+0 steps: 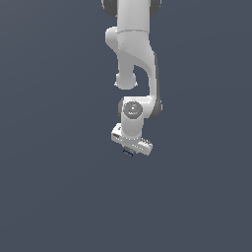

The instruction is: Pick up the object and move it to a goal position.

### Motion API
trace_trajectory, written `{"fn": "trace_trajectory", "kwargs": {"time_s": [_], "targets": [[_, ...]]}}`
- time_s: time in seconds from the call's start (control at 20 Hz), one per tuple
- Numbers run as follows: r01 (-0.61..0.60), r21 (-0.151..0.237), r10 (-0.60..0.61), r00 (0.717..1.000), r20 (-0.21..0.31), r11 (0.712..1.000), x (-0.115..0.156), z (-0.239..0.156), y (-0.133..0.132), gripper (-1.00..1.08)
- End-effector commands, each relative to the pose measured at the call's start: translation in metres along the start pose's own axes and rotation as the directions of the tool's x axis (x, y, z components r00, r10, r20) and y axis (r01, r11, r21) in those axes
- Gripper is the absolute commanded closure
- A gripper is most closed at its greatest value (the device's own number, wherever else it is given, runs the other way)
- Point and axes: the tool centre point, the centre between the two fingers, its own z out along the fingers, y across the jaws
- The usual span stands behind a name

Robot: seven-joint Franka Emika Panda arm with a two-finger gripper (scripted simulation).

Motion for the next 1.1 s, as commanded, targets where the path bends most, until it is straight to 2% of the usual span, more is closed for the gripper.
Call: {"fn": "trace_trajectory", "kwargs": {"time_s": [0.0, 0.55, 1.05], "targets": [[-0.001, 0.000, 0.001, 1.000, 0.000, 1.000, 0.000, 0.001, 0.001, 1.08], [0.000, 0.000, 0.000, 1.000, 0.000, 1.000, 0.003, -0.011, 0.001, 1.08], [-0.001, 0.000, 0.001, 1.000, 0.000, 1.000, 0.021, -0.078, 0.003, 1.08]]}}
